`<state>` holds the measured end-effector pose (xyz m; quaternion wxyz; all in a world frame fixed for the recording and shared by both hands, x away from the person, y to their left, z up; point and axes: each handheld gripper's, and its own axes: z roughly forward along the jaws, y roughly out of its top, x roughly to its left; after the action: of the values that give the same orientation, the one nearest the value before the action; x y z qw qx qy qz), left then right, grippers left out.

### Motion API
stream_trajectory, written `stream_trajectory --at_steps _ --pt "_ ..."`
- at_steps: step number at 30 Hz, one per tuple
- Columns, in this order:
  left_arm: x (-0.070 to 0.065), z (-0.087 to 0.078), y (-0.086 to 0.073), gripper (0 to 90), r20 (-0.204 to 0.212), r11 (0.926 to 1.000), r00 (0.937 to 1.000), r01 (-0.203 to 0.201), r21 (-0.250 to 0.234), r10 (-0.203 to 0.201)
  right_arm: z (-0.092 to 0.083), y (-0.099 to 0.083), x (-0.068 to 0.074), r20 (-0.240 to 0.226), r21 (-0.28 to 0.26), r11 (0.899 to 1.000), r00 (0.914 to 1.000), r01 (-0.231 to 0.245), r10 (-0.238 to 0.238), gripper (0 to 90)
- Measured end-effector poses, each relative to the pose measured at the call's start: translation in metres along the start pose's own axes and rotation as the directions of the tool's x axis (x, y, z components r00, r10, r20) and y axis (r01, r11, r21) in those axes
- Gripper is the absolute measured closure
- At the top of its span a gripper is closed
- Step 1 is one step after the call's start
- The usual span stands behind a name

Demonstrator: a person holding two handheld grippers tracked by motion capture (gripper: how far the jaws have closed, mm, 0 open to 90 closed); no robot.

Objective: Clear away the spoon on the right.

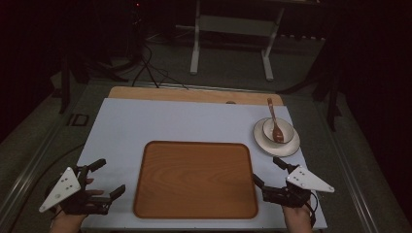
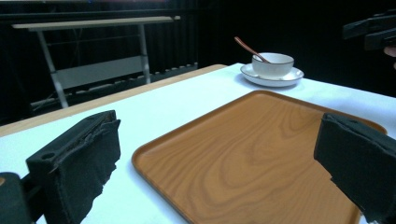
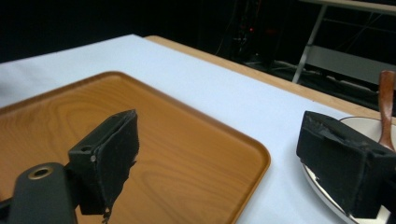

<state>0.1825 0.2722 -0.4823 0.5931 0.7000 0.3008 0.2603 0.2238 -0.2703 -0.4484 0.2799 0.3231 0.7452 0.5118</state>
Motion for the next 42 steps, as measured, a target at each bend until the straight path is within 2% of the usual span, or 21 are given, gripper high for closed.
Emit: stream_trajectory --at_steps 6,8,11,12,18,20,25,30,32,37,39,42 --pt "0.001 0.002 -0.001 1.5 0.014 0.9998 0.9999 0.000 0.018 0.000 -0.001 0.003 0.007 -0.015 0.009 1.000 0.9995 0.026 -0.026 12.8" --pt "0.001 0.002 -0.001 1.5 0.019 0.9999 0.9998 0.001 0.011 -0.001 -0.003 0.005 0.008 -0.037 -0.004 1.000 0.9992 0.011 -0.011 12.8" --pt "0.001 0.003 0.000 1.5 0.022 1.0000 0.9997 0.005 0.004 -0.005 -0.003 0.006 0.010 -0.045 -0.001 1.000 0.9989 0.008 -0.008 12.6" --pt "0.001 0.003 0.000 1.5 0.027 1.0000 0.9996 0.004 0.003 -0.004 -0.005 0.009 0.011 -0.065 -0.005 1.000 0.9979 -0.002 0.001 12.0" --pt "0.000 0.003 0.002 1.5 0.031 1.0000 0.9995 0.008 -0.002 -0.008 -0.010 0.021 0.010 -0.081 -0.010 1.000 0.9967 -0.008 0.007 11.6" --pt "0.000 0.004 0.003 1.5 0.025 1.0000 0.9997 0.007 -0.005 -0.006 -0.013 0.026 0.009 -0.098 -0.019 1.000 0.9951 -0.013 0.011 11.6" --pt "-0.002 0.006 0.002 1.5 0.021 1.0000 0.9997 0.007 0.005 -0.007 -0.022 0.040 0.005 -0.082 -0.049 0.999 0.9964 0.015 -0.019 13.1" --pt "-0.004 0.006 0.001 1.5 0.017 0.9999 0.9998 -0.003 0.012 0.003 -0.019 0.054 -0.003 -0.079 -0.057 0.998 0.9959 0.040 -0.044 13.1" --pt "-0.004 0.006 0.000 1.5 0.020 0.9999 0.9998 0.000 0.015 0.000 -0.016 0.059 -0.007 -0.092 -0.063 0.997 0.9946 0.041 -0.047 13.0" --pt "-0.004 0.004 0.000 1.5 0.020 0.9999 0.9998 0.002 0.013 -0.002 -0.012 0.068 -0.014 -0.085 -0.075 0.997 0.9955 0.034 -0.041 13.1" --pt "-0.003 0.004 -0.002 1.5 0.022 0.9997 0.9997 0.003 0.026 -0.003 -0.010 0.075 -0.018 -0.071 -0.083 0.996 0.9966 0.037 -0.043 13.2" --pt "-0.003 0.003 -0.002 1.5 0.022 0.9998 0.9997 0.005 0.022 -0.006 -0.008 0.081 -0.025 -0.045 -0.082 0.996 0.9980 0.039 -0.043 13.7"
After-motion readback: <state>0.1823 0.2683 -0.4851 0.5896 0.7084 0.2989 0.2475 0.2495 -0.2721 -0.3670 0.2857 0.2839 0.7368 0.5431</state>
